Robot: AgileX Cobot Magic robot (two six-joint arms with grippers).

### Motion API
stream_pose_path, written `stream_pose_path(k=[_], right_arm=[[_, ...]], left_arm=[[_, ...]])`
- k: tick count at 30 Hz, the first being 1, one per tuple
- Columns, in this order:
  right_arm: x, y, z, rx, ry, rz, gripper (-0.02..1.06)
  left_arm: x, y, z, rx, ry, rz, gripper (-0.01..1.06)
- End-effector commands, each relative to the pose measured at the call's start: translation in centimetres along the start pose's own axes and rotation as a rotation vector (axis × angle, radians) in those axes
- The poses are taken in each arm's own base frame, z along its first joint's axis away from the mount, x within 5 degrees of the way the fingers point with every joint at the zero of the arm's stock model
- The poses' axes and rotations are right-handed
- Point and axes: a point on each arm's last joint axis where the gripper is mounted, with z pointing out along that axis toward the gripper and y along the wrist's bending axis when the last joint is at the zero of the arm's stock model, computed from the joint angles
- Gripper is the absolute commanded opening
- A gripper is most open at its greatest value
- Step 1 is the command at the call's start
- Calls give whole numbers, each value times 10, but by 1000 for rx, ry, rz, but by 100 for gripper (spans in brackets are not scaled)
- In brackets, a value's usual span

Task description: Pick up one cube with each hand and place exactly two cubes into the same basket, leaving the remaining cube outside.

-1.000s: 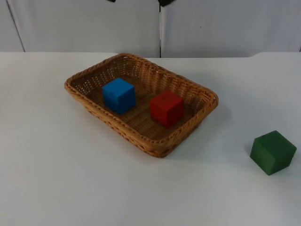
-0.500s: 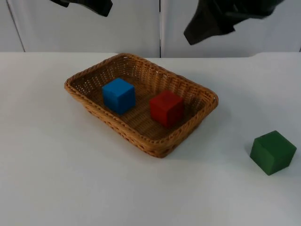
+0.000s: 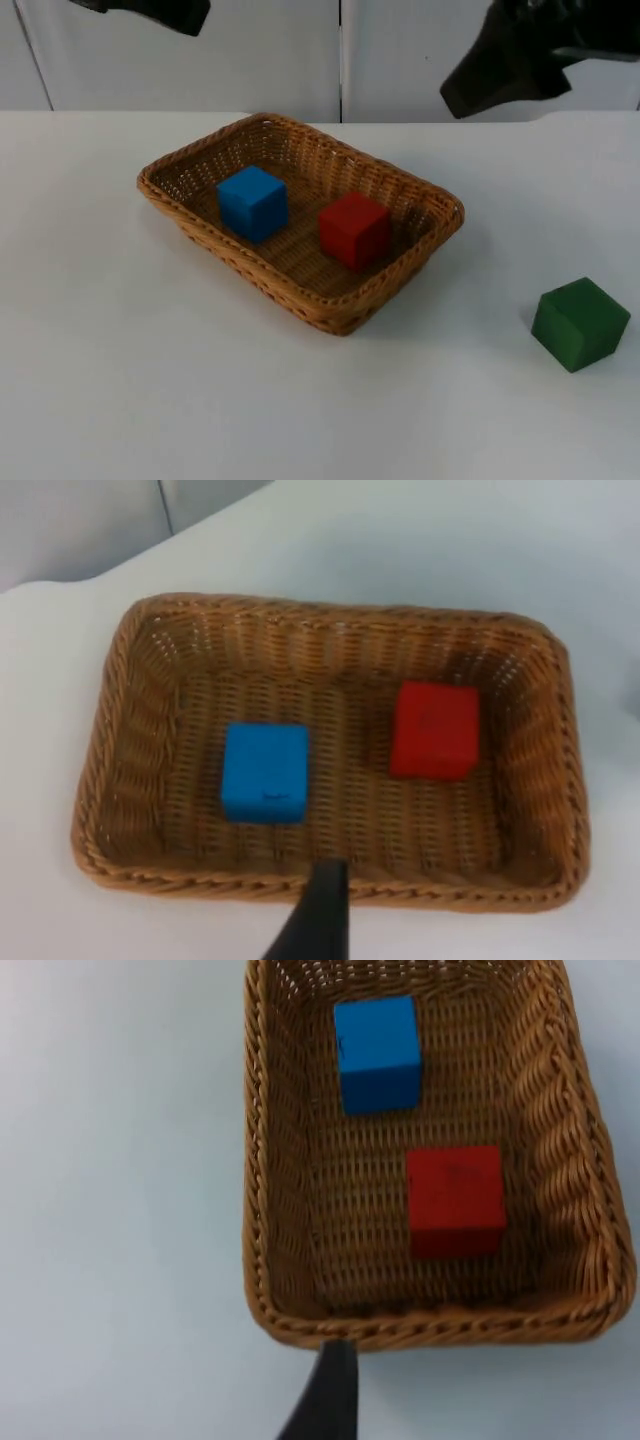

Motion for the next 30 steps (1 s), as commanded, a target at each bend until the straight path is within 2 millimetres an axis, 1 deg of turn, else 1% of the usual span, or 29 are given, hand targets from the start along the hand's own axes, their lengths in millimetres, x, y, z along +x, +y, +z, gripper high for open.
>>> stream_pose_path(k=[1,3,4,7,8,12,13,14,16,18,19,23,24,26,27,28,30], right_arm=[[3,4,-9,2,-22,1,76],[8,7,-16,3,-25,1,76],[8,7,-16,3,-25,1,76],[16,11,-26,4,-33,2,76],[16,11,-26,4,-33,2,76],[28,18,-45,3,-62,10,76],[29,19,-47,3,-65,9,76],[29,19,-47,3,-65,9,76],[36,22,-54,1,-79,18,76],[44,26,-66,10,-116,26,76],[44,26,-66,10,-116,26,76],[61,33,-82,22,-157,31,76],[61,33,-82,22,-157,31,76],[72,38,-92,18,-181,42,76],[74,39,-94,18,-188,46,76],[81,42,-99,17,-202,48,76],[83,43,-102,15,-209,51,76]], left_arm=[[3,-7,-13,2,-28,0,83],[5,-14,-27,-8,-60,12,83],[5,-14,-27,-8,-60,12,83],[10,-25,-42,3,-106,-6,83],[10,-25,-42,3,-106,-6,83],[23,-37,-58,5,-152,-24,83],[27,-39,-59,2,-160,-34,83],[27,-39,-59,2,-160,-34,83],[32,-42,-64,-1,-177,-41,83],[43,-47,-68,-7,-187,-45,83],[43,-47,-68,-7,-187,-45,83],[59,-56,-77,-10,-199,-61,83],[59,-56,-77,-10,-199,-61,83],[70,-62,-83,-11,-206,-55,83],[73,-65,-86,-11,-214,-51,83],[76,-68,-91,-9,-221,-51,83],[78,-69,-93,-11,-226,-53,83]])
